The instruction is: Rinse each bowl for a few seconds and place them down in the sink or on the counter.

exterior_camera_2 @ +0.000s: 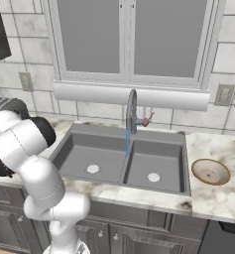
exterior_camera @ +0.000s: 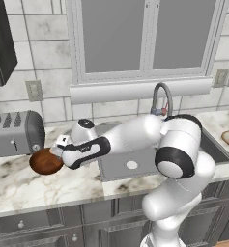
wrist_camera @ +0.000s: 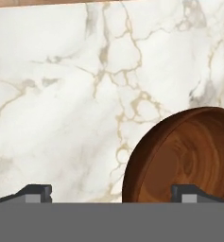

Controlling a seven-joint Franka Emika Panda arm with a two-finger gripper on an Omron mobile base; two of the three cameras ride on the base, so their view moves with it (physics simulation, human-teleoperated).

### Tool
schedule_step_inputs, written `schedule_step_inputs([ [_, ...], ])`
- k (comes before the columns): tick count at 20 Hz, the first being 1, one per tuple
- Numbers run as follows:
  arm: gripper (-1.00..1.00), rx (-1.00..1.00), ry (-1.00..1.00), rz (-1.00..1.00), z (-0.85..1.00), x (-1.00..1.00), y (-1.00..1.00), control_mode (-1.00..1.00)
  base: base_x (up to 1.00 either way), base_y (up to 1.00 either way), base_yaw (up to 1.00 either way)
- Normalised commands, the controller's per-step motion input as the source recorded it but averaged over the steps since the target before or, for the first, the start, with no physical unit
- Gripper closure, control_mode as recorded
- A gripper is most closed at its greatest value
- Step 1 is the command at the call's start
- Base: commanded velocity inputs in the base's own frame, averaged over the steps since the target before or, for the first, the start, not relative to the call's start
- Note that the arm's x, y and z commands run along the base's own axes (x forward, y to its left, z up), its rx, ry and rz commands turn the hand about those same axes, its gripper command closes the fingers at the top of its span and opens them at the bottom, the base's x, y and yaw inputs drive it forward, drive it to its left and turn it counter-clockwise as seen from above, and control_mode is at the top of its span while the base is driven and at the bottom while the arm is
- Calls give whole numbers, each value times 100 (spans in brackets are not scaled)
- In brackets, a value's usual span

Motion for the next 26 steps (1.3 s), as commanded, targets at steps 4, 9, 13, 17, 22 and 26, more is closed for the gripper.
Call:
schedule_step_inputs([
  [4, -100, 0, 0, 0, -7, 23, 20, -100, 0, 0, 0],
  [9, -100, 0, 0, 0, -4, 18, 23, -100, 0, 0, 0],
  [13, -100, 0, 0, 0, -11, 19, 21, -100, 0, 0, 0],
  [17, -100, 0, 0, 0, -18, 17, 6, -100, 0, 0, 0],
  [22, 100, 0, 0, 0, -27, 16, 4, -100, 0, 0, 0],
  [26, 100, 0, 0, 0, -17, 17, 3, -100, 0, 0, 0],
])
